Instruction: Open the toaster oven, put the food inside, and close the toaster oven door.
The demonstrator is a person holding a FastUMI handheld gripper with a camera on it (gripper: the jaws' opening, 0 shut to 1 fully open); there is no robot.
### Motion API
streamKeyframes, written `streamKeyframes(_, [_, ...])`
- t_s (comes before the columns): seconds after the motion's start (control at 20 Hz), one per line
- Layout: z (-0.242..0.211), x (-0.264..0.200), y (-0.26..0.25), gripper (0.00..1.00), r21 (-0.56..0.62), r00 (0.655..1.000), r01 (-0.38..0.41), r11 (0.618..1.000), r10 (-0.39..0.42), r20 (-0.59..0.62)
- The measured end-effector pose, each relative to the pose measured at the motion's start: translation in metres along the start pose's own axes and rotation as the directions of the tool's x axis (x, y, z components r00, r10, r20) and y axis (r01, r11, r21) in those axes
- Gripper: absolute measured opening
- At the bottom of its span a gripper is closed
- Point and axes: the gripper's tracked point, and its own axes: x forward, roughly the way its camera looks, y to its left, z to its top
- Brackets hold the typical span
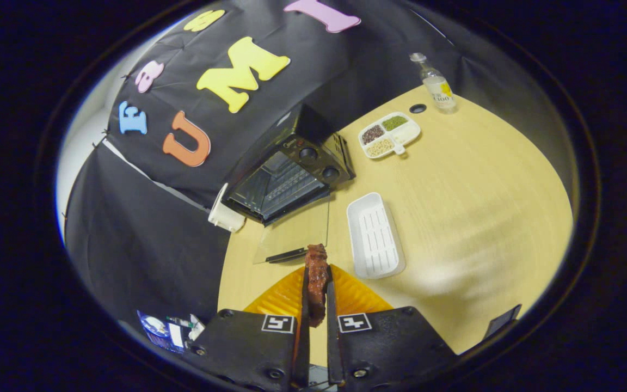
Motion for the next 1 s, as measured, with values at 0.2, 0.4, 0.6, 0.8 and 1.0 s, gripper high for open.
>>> streamKeyframes(0.2, [-0.024,0.005,0.047,0.16,0.063,0.997,-0.013,0.998,0.009,0.076])
streamKeyframes(0.4, [-0.03,0.03,0.088,0.16,0.132,0.991,-0.031,0.991,0.013,0.134])
streamKeyframes(0.6, [-0.017,0.075,0.127,0.16,0.156,0.979,-0.062,0.986,0.029,0.202])
streamKeyframes(0.8, [0.007,0.132,0.154,0.16,0.141,0.968,-0.099,0.985,0.062,0.245])
streamKeyframes(1.0, [0.041,0.191,0.162,0.16,0.168,0.952,-0.132,0.977,0.078,0.295])
